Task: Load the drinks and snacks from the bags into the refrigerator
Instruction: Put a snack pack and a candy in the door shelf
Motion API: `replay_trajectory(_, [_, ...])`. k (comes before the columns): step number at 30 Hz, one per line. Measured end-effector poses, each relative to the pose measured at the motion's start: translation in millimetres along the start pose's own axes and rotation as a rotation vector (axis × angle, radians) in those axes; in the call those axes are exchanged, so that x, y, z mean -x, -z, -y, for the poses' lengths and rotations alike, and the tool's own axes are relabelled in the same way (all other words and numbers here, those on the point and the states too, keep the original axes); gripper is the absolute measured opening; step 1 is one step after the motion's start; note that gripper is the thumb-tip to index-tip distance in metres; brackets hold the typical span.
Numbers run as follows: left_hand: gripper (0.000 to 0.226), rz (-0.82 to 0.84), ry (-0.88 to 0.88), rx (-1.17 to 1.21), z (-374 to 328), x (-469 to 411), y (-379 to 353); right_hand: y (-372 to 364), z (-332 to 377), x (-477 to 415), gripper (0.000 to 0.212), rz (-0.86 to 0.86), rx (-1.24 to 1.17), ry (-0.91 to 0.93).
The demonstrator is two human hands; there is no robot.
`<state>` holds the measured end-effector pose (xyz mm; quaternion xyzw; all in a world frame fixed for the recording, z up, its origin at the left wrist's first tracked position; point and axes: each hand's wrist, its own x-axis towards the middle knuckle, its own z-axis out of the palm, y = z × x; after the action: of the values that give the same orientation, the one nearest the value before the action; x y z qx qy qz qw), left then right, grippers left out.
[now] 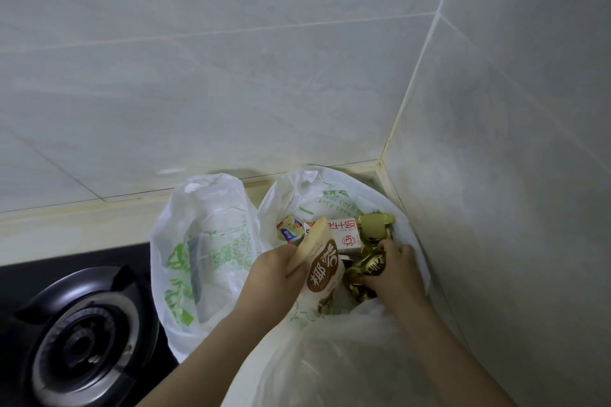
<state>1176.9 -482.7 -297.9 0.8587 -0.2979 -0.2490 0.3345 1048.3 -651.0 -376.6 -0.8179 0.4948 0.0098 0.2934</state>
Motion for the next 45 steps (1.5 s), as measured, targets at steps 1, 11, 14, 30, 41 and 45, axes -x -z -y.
replay_trajectory(1, [0.024,-0.006,-0.005,0.016,-2,2,3,2,1,1,0.077,-0.015,-0.004,0.010])
replay_trajectory(11, [0.024,-0.153,-0.098,0.161,-14,21,48,45,41,41,0.059,-0.256,-0.429,0.146])
replay_trajectory(14, [0.029,-0.194,-0.103,0.241,-22,33,72,61,63,54,0.061,-0.265,-0.457,0.188])
replay_trajectory(30, [0.019,-0.478,-0.270,0.673,-28,163,223,124,201,186,0.060,-0.286,-0.576,0.567])
replay_trajectory(41, [0.018,-0.718,-0.254,0.624,-5,259,276,108,273,246,0.058,-0.118,-0.618,0.855])
replay_trajectory(45, [0.018,-0.875,-0.204,0.545,-3,305,284,104,297,263,0.059,0.022,-0.623,1.016])
